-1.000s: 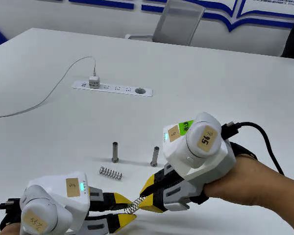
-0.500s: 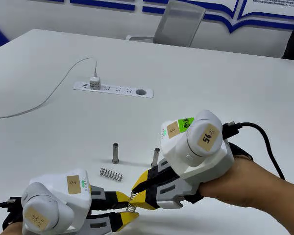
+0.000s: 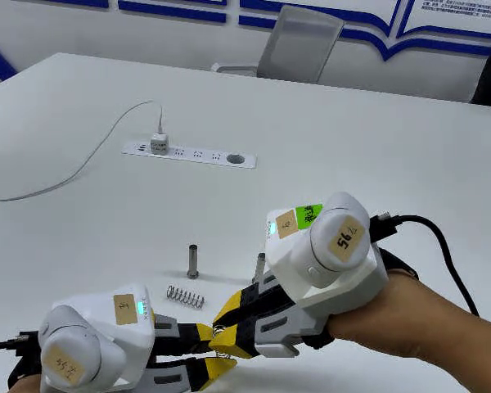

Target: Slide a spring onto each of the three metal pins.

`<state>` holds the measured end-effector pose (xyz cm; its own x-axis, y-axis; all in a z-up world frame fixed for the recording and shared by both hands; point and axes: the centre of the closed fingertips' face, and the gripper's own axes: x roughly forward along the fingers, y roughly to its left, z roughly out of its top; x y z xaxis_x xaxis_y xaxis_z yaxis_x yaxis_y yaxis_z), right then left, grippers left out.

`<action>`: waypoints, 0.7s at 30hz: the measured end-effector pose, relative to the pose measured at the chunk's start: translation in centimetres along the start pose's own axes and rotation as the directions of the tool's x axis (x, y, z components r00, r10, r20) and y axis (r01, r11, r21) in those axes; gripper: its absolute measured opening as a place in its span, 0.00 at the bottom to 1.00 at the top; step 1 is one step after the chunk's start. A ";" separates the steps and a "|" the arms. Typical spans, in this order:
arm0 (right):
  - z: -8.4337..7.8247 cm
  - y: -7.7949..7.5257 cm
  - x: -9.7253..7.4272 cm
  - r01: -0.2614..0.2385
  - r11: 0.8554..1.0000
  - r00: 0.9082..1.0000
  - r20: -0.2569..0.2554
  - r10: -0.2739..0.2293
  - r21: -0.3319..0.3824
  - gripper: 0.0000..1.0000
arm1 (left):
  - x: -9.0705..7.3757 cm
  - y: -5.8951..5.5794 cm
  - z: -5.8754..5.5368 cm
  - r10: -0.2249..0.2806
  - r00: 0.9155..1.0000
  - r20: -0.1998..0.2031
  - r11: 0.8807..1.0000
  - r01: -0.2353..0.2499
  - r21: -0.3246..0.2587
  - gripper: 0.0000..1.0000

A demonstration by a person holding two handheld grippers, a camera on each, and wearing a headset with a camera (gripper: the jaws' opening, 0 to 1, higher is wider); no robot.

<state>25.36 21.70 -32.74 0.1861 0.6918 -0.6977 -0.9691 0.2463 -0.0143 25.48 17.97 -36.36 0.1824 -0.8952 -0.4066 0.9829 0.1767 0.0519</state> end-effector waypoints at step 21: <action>-0.2 -0.1 -0.2 0.015 1.000 1.000 0.024 -0.015 0.009 0.12 | -0.1 0.0 0.0 0.000 1.000 0.014 0.998 0.001 -0.056 0.10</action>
<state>25.33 21.39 -32.71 0.2042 0.7040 -0.6802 -0.9648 0.2622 -0.0183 25.49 18.09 -36.29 0.1829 -0.9010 -0.3935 0.9800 0.1989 0.0001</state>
